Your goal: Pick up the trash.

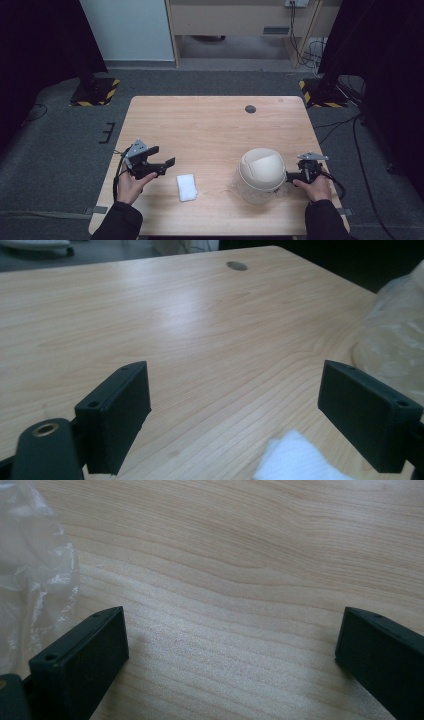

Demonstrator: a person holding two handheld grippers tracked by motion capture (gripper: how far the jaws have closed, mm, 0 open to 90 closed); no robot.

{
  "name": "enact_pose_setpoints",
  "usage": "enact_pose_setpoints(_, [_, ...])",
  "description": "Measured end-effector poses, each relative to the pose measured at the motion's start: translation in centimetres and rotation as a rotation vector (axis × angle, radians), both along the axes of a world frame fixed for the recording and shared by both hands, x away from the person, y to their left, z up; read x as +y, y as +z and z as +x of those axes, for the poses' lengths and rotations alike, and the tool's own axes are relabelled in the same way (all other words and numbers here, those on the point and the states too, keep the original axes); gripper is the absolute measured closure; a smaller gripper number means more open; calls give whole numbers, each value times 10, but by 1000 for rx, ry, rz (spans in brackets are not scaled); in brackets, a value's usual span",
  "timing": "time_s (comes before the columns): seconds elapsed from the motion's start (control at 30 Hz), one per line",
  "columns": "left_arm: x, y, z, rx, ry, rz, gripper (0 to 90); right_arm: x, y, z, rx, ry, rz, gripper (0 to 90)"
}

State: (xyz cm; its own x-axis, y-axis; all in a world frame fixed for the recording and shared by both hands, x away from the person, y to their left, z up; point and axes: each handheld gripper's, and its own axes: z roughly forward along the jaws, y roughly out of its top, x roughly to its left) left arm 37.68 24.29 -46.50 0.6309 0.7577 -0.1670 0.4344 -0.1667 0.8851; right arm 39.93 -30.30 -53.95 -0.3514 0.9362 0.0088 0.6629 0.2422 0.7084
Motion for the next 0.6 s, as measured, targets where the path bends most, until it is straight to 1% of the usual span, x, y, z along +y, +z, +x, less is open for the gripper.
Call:
enact_pose_setpoints(0.13, [-9,9,-3,-38,-41,-1,121,0,0,0,1,1,0,7])
enact_pose_setpoints(0.23, [-17,17,-5,-62,-76,-14,121,0,0,0,1,2,0,7])
enact_pose_setpoints(0.33, [-25,22,-7,-68,-111,-24,120,0,0,0,1,4,-1,7])
enact_pose_setpoints(0.5, [-40,28,-9,-73,-166,-31,121,0,0,0,1,4,-3,7])
enact_pose_setpoints(0.6, [-50,31,-10,-78,-199,-27,121,0,0,0,2,3,-2,7])
